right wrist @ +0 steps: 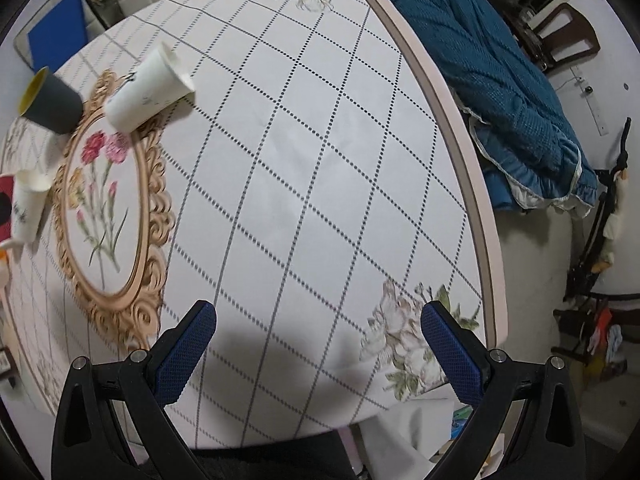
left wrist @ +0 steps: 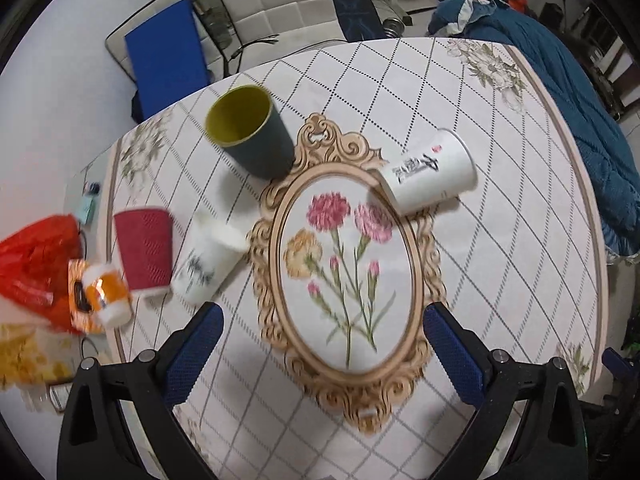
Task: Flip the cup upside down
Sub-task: 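Move the left tool toward the white calligraphy cup lying on its side, then close the left gripper around the white calligraphy cup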
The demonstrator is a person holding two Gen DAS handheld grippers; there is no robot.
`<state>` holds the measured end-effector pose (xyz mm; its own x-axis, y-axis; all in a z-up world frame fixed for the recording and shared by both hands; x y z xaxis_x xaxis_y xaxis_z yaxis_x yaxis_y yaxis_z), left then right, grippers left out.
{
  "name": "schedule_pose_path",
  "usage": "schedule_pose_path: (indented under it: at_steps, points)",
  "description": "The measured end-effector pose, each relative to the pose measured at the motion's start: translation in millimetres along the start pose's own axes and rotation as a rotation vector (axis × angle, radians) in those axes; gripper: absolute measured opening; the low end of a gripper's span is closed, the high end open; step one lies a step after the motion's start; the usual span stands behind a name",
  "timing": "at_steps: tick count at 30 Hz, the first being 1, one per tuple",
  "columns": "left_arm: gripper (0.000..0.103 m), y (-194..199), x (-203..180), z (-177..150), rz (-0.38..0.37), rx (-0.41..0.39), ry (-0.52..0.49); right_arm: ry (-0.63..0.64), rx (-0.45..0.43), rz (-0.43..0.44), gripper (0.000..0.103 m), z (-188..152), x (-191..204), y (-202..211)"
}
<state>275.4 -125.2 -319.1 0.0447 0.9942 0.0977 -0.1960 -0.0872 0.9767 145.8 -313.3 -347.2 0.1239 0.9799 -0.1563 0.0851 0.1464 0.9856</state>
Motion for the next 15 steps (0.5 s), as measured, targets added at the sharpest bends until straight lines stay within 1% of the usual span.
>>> schedule_pose_path:
  at_steps: [5, 8, 12, 15]
  points:
    - [0.102, -25, -19, 29, -0.004, 0.012, -0.06, -0.021, 0.019, -0.013, 0.103, 26, -2, -18]
    - [0.102, -34, -38, 41, -0.044, 0.02, -0.133, -0.038, 0.037, -0.012, 0.103, 38, -4, -29]
    - [0.102, -37, -73, 47, -0.075, 0.002, -0.34, -0.051, 0.06, -0.018, 0.103, 49, -9, -40]
    - [0.102, -42, -94, 47, -0.046, -0.014, -0.505, -0.054, 0.074, -0.026, 0.103, 52, -13, -46]
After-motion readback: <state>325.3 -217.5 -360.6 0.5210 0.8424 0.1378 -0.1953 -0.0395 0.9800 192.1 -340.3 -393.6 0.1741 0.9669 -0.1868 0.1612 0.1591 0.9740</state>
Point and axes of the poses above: each gripper's, at about its wrist camera, not at the fingertips, and y roughly against the way its jaws point, x to its left, z to its top, the point moved 3 cm from there along -y, roughly the way its jaws point, and after that the axes turned 15 degrees about y, right-handed, at the moved point
